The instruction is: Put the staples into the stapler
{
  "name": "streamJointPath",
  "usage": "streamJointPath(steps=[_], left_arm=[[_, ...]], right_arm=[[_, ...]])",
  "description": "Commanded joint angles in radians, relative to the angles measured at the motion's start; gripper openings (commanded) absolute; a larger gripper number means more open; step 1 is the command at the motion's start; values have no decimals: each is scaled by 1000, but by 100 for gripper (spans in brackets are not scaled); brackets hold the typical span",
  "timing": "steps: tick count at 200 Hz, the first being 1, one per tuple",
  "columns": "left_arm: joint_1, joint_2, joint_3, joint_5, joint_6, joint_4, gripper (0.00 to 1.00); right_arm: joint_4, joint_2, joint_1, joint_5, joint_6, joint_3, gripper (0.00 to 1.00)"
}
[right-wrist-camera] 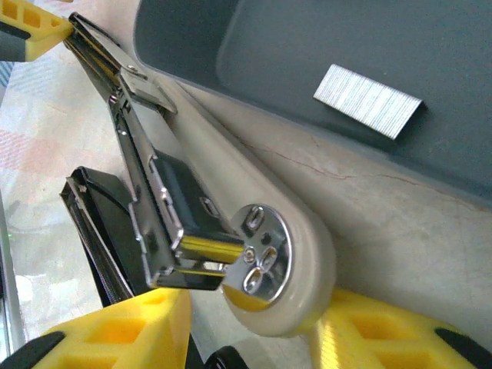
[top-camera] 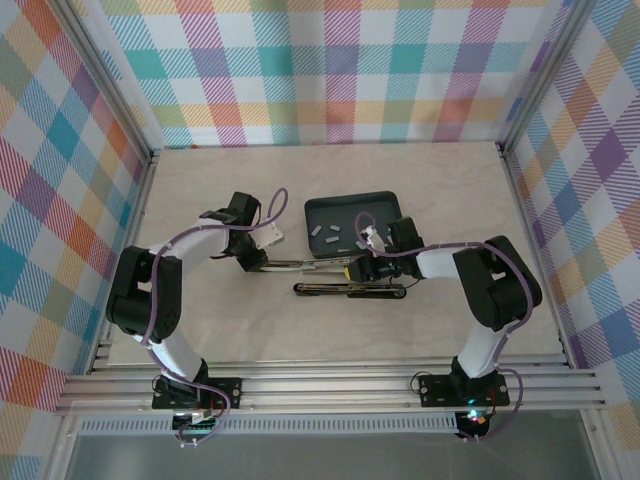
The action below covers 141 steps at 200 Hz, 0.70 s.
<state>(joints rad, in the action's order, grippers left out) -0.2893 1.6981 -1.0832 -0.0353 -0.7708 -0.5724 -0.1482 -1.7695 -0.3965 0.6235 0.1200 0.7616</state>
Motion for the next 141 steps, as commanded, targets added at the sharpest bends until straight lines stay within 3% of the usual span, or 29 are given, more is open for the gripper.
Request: streamJointPath(steps=[1,69,141], left_arm=[[7,28,-6,36,-1,-47,32],[7,-1,-15,46,8,-54,34],[7,-128,-68,-52,87,-49,46]], right_arm=[[92,12,10,-52,29,-7,46],[161,127,14,-28,96,3,51],[231,120,-14,-101,253,109,52]])
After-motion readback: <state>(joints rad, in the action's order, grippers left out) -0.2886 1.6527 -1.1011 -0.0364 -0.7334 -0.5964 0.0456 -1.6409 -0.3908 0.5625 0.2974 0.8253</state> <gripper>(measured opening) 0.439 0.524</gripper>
